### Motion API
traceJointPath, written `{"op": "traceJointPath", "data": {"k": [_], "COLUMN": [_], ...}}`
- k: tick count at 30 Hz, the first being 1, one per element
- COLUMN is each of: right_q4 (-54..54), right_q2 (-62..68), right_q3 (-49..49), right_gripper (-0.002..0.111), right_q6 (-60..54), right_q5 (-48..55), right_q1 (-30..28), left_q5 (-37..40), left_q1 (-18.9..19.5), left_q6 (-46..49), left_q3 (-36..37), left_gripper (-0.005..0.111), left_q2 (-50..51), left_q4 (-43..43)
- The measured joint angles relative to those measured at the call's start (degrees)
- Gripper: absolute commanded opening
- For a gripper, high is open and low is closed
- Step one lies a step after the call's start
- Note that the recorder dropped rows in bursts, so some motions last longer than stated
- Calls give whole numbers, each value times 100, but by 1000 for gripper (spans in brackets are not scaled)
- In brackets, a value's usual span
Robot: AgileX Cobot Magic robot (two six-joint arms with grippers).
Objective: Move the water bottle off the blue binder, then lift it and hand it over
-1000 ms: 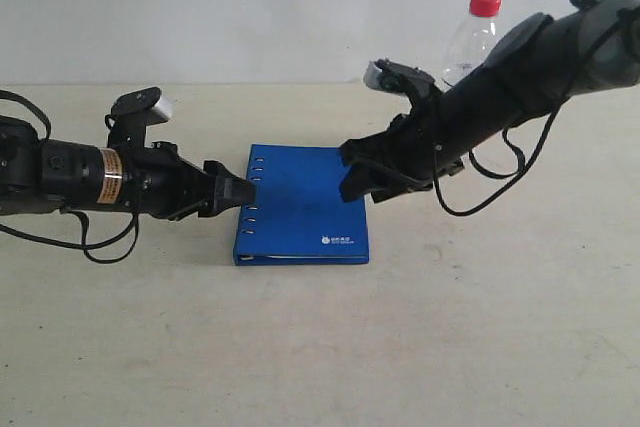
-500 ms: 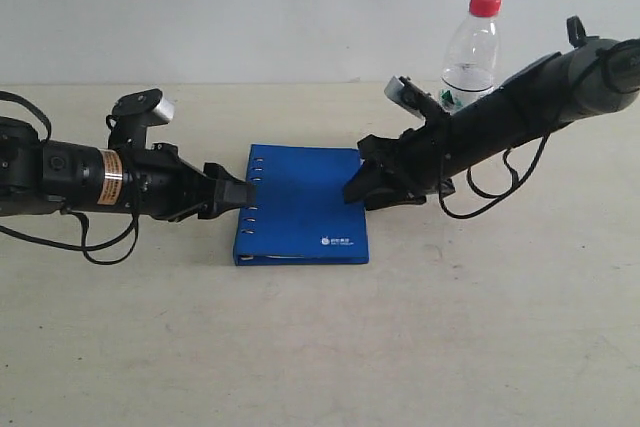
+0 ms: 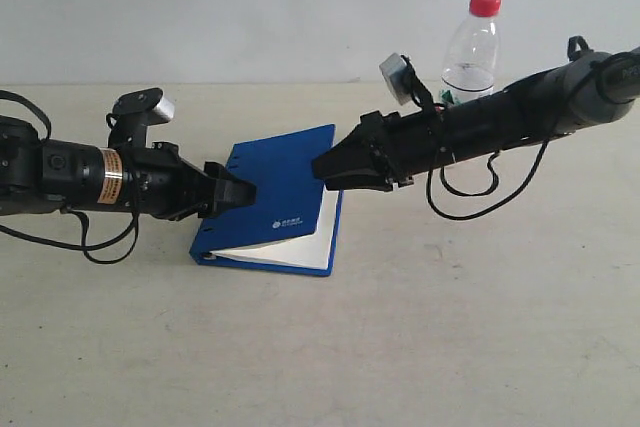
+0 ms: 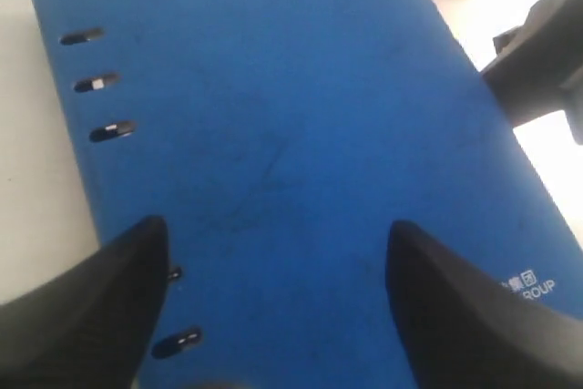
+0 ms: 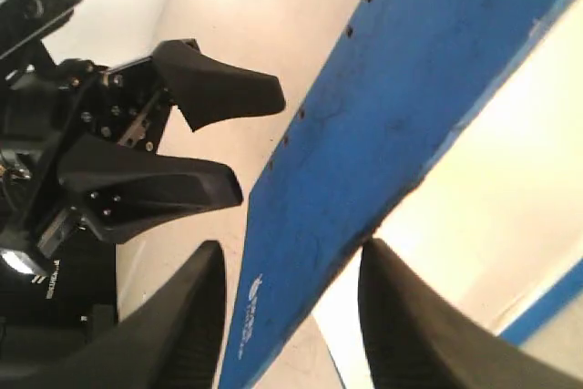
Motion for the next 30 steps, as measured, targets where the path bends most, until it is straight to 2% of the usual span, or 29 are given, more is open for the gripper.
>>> {"op": "traceJointPath", "data": {"k": [8,13,22,26,27,29,30], "right_q4": [-70,-35,49,183,199,297,412], "right_q2": [0,0,0,0,0,0,0], "right_q3": [0,0,0,0,0,0,0], "right_gripper": [40,35,35,33,30,4,0], "right_q6": [17,17,17,6,-5,-88,-125], "right_q5": [-622,-644,-581,-1092,-1305,-1449,-1498], "right_q1": [10,95,168,266,322,345,345], "left_q5": [0,-25,-75,-428,-480,-386,-222], "left_q1": [0,0,0,0,0,0,0], "left_q6": [0,41,41,41,41,73,161], "left_q3": [0,0,0,0,0,0,0], "left_gripper": [63,63,63,63,63,63,63], "left_q2": [0,0,0,0,0,0,0], "left_q4": [0,0,0,48,88,88,59]}}
